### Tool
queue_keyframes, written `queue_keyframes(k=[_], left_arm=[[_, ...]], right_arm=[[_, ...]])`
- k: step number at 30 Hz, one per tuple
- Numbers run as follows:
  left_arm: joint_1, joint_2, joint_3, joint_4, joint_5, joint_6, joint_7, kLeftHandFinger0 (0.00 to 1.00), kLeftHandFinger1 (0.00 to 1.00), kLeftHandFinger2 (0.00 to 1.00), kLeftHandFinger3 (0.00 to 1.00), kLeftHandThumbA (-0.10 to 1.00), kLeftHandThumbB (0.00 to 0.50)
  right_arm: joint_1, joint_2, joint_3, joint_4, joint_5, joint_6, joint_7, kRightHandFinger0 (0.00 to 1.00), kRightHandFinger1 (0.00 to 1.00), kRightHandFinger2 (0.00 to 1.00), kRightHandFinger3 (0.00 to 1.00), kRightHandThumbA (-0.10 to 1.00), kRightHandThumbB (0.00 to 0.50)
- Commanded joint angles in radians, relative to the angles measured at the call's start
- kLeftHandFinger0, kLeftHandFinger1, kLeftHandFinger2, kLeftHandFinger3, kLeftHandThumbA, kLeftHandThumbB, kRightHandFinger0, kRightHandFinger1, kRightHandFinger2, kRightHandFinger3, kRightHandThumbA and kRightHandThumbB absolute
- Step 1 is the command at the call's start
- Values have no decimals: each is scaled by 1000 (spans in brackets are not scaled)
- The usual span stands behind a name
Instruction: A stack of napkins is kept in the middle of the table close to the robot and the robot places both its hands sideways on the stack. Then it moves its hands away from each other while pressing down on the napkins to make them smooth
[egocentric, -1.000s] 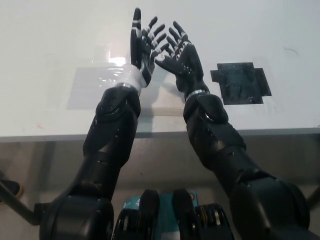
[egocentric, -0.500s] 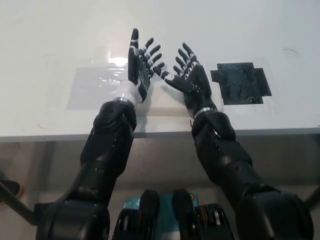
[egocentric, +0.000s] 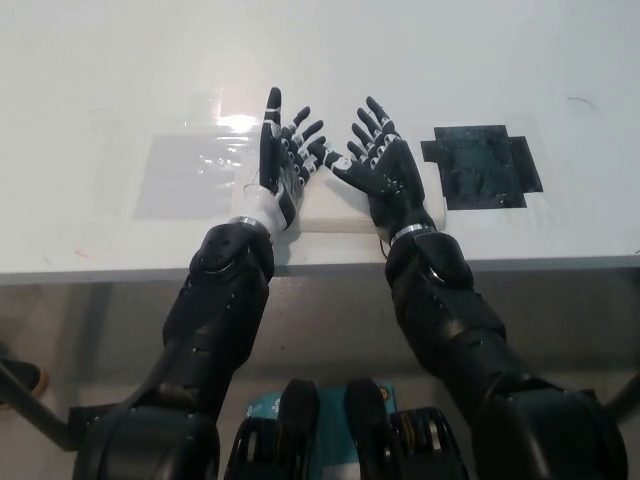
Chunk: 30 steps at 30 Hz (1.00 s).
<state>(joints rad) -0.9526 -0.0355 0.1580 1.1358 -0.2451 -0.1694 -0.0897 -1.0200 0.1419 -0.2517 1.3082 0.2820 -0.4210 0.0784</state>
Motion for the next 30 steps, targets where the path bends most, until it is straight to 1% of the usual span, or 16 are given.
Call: queue_keyframes(k=[1, 6, 11, 12, 13, 14, 17, 19, 20, 22, 24, 26, 30], left_arm=[[-30, 8, -4, 26, 9, -33, -22, 1000, 1000, 1000, 1000, 1000, 295], [-17, 13, 7, 55, -2, -44, -33, 1000, 1000, 1000, 1000, 1000, 299], [-3, 38, 9, 52, 0, -51, -44, 1000, 1000, 1000, 1000, 1000, 306], [2, 46, 11, 51, 0, -52, -46, 1000, 1000, 1000, 1000, 1000, 298], [3, 50, 12, 51, -1, -52, -47, 1000, 1000, 1000, 1000, 1000, 296], [3, 50, 12, 51, -1, -52, -47, 1000, 1000, 1000, 1000, 1000, 297], [2, 71, 11, 55, 7, -64, -45, 1000, 1000, 1000, 1000, 1000, 300], [-4, 79, 11, 59, 6, -71, -51, 1000, 1000, 1000, 1000, 1000, 293], [-6, 82, 12, 60, 6, -75, -49, 1000, 1000, 1000, 1000, 1000, 293], [-13, 87, 11, 68, 6, -78, -52, 1000, 1000, 1000, 1000, 1000, 295], [-14, 90, 16, 72, -2, -78, -60, 1000, 1000, 1000, 1000, 1000, 294], [-15, 91, 20, 78, -4, -81, -59, 1000, 1000, 1000, 1000, 1000, 293], [-2, 102, 23, 59, -4, -73, -62, 1000, 1000, 1000, 1000, 1000, 308]], right_arm=[[-43, 3, -8, 13, 13, -49, 27, 1000, 1000, 1000, 1000, 1000, 243], [-24, -11, -4, 26, 7, -49, 24, 1000, 1000, 1000, 1000, 1000, 246], [-14, -37, -31, 46, 34, -37, 35, 1000, 1000, 1000, 1000, 1000, 249], [-16, -43, -44, 51, 46, -28, 36, 1000, 1000, 1000, 1000, 1000, 238], [-18, -57, -64, 59, 65, -13, 49, 1000, 1000, 1000, 1000, 1000, 261], [-18, -57, -64, 59, 65, -13, 49, 1000, 1000, 1000, 1000, 1000, 264], [-19, -99, -68, 83, 50, 8, 61, 1000, 1000, 1000, 1000, 1000, 266], [-20, -118, -55, 94, 31, 15, 37, 1000, 1000, 1000, 1000, 1000, 285], [-20, -127, -52, 97, 28, 19, 37, 1000, 1000, 1000, 1000, 1000, 273], [-21, -136, -49, 99, 25, 30, 37, 1000, 1000, 1000, 1000, 1000, 265], [-16, -143, -55, 104, 33, 39, 40, 1000, 1000, 1000, 1000, 1000, 236], [-15, -147, -63, 107, 41, 49, 40, 1000, 1000, 1000, 1000, 1000, 224], [-5, -161, -67, 109, 44, 56, 46, 1000, 1000, 1000, 1000, 1000, 233]])
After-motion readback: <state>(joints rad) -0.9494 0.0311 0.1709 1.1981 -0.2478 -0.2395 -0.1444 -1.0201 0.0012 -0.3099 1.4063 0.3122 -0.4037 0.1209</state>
